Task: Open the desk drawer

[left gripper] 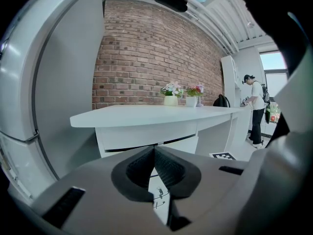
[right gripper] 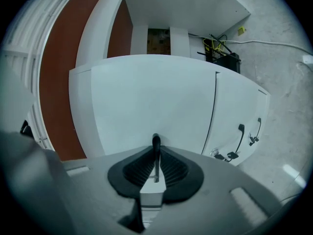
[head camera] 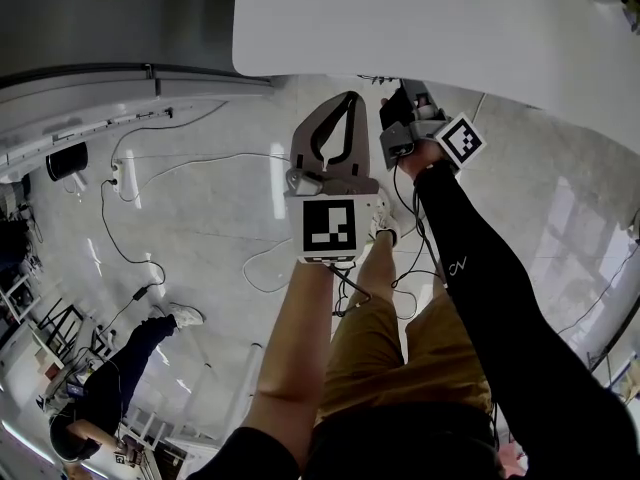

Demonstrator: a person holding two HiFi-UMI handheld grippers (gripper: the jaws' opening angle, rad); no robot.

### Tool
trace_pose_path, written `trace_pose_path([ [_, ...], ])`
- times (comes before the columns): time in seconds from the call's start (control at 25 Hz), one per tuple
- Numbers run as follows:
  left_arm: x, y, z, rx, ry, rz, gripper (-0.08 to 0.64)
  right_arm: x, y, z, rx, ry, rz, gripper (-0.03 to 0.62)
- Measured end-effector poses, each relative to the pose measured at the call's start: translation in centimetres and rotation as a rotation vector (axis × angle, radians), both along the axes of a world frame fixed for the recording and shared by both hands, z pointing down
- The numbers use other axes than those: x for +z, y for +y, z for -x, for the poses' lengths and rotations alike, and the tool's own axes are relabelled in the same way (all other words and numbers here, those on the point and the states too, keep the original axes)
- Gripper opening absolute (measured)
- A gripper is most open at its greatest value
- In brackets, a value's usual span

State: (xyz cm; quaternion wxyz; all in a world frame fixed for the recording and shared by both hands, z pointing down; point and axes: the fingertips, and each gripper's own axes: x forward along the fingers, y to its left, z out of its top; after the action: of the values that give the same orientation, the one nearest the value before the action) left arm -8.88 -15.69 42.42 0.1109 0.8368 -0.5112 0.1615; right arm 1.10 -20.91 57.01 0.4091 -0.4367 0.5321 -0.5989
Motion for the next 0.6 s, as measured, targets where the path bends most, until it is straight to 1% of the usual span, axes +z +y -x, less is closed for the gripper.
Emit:
trace_pose_path([
  [0.28, 0.6, 0.8, 0.1, -0.008, 0.003, 0.013, 0.008, 0.3, 0.0, 0.2, -0.032, 0.029, 0.036, 0.029],
  [0.6, 0.3, 1.3, 0.1, -0.008, 0.005, 0.010, 0.008, 0.3, 0.1, 0.2, -0.046, 0.042, 0.040, 0.028],
])
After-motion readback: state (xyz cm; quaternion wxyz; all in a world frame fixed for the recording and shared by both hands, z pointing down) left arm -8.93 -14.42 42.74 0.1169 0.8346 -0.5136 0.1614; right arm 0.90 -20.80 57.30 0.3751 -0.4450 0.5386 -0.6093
